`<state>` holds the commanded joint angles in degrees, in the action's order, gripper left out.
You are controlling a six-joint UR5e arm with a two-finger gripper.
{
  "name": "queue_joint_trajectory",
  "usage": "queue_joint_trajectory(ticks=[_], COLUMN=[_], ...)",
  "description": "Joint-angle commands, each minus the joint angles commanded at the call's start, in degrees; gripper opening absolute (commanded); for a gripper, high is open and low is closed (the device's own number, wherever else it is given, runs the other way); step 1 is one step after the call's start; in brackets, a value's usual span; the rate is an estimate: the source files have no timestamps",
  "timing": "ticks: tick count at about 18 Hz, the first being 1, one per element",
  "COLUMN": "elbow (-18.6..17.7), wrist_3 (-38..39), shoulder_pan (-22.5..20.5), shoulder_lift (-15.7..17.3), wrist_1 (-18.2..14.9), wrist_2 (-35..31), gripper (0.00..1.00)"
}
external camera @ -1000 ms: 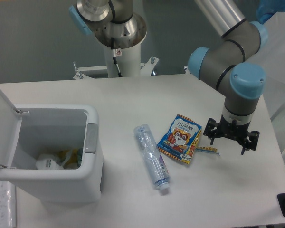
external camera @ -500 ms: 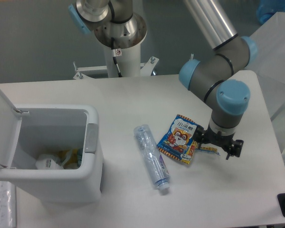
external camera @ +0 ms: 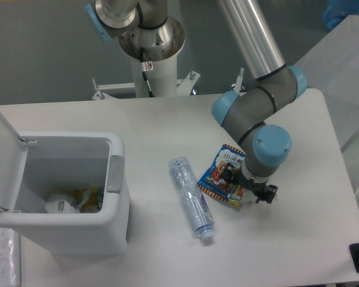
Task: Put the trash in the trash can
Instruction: 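Move the gripper down onto the colorful snack bag and close it, then lift the snack bag and carry it toward the trash bin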
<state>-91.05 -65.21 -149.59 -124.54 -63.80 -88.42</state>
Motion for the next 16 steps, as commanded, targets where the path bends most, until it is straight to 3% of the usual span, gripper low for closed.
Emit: queue_joint_trajectory(ticks=[1,2,7,9,16], elbow=[0.09,0.17,0.35,0.44,1.40], wrist_3=[0.00,0.00,0.17,0.87,1.32], shoulder_pan=[0.00,0.00,0.00,0.09,-1.14], shoulder_lift=[0.09,0.09,0.35,0.44,3.43], wrist_1=[-0.71,-0.89,-1.68,-1.68,-1.77], wrist_2=[0.00,0.00,-0.09,0.09,0.18], gripper=[1.00,0.94,0.17,0.00,0.00])
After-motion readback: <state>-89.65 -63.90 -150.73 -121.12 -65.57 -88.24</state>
